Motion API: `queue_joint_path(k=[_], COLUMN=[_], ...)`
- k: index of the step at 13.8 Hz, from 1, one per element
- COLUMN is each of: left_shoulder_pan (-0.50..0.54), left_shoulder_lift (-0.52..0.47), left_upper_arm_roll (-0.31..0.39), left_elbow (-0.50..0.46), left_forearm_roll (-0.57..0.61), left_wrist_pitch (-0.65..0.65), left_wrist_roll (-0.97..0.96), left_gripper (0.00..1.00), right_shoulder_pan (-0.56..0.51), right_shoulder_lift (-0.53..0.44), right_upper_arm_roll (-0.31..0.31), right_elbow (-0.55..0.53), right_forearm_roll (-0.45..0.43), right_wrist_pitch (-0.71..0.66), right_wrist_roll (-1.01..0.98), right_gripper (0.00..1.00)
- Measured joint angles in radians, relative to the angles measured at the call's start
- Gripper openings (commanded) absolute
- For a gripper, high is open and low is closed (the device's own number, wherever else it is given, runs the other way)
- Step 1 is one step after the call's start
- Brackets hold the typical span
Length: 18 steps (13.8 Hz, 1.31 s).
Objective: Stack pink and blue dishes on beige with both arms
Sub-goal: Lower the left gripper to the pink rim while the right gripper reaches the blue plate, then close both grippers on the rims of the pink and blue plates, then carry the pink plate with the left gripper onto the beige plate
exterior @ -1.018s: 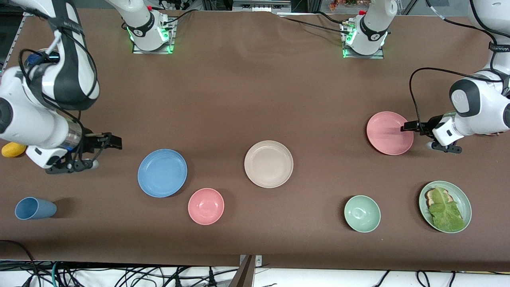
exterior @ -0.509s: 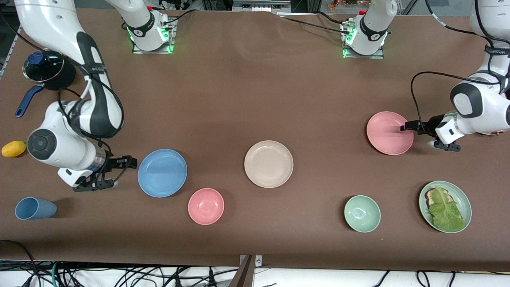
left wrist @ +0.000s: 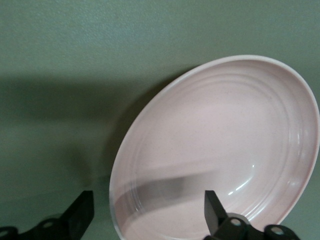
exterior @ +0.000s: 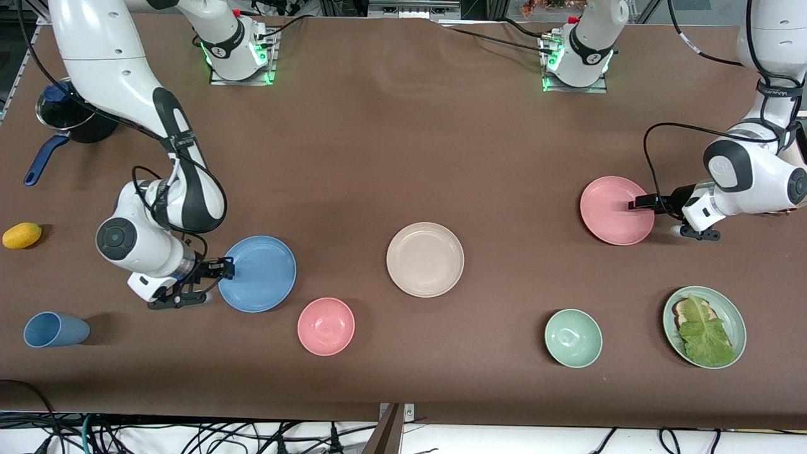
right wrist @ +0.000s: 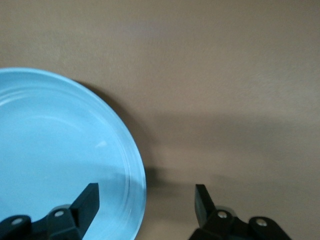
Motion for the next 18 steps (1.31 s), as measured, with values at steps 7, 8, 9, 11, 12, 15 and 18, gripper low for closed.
queue_joint_path(k=[7, 8, 9, 11, 12, 15, 18], left_shoulder_pan=[0.003, 0.003, 0.003, 0.003, 0.003, 0.003, -0.004], left_shoulder_lift=[0.007, 0.006, 0.002, 0.001, 0.001, -0.002, -0.017], left_upper_arm_roll=[0.000, 0.000, -0.001, -0.002, -0.003, -0.005, -0.018], left_elbow=[0.001, 0.002, 0.005, 0.007, 0.011, 0.084, 0.175], left_forearm_roll=[-0.027, -0.027, -0.029, -0.029, -0.029, -0.029, -0.029], left_wrist_pitch=[0.004, 0.003, -0.002, -0.002, -0.008, -0.136, -0.245], left_wrist_roll=[0.020, 0.031, 0.043, 0.055, 0.057, 0.057, 0.028], left_gripper=[0.00, 0.00, 0.00, 0.00, 0.00, 0.00, 0.00], right_shoulder_pan=[0.000, 0.000, 0.000, -0.001, -0.001, -0.001, -0.001], right_shoulder_lift=[0.000, 0.000, 0.000, 0.000, 0.000, 0.000, -0.003], right_upper_arm_roll=[0.004, 0.004, 0.004, 0.004, 0.004, 0.004, 0.004], right_elbow=[-0.005, -0.006, -0.007, -0.009, -0.010, -0.010, -0.010], right_forearm_roll=[0.003, 0.009, 0.028, 0.060, 0.063, 0.066, 0.069], right_wrist_pitch=[0.002, 0.002, 0.002, 0.002, 0.002, 0.002, 0.001], right_wrist_roll=[0.000, 0.000, 0.000, -0.001, -0.001, -0.001, -0.001], right_gripper=[0.26, 0.24, 0.23, 0.17, 0.14, 0.04, 0.00])
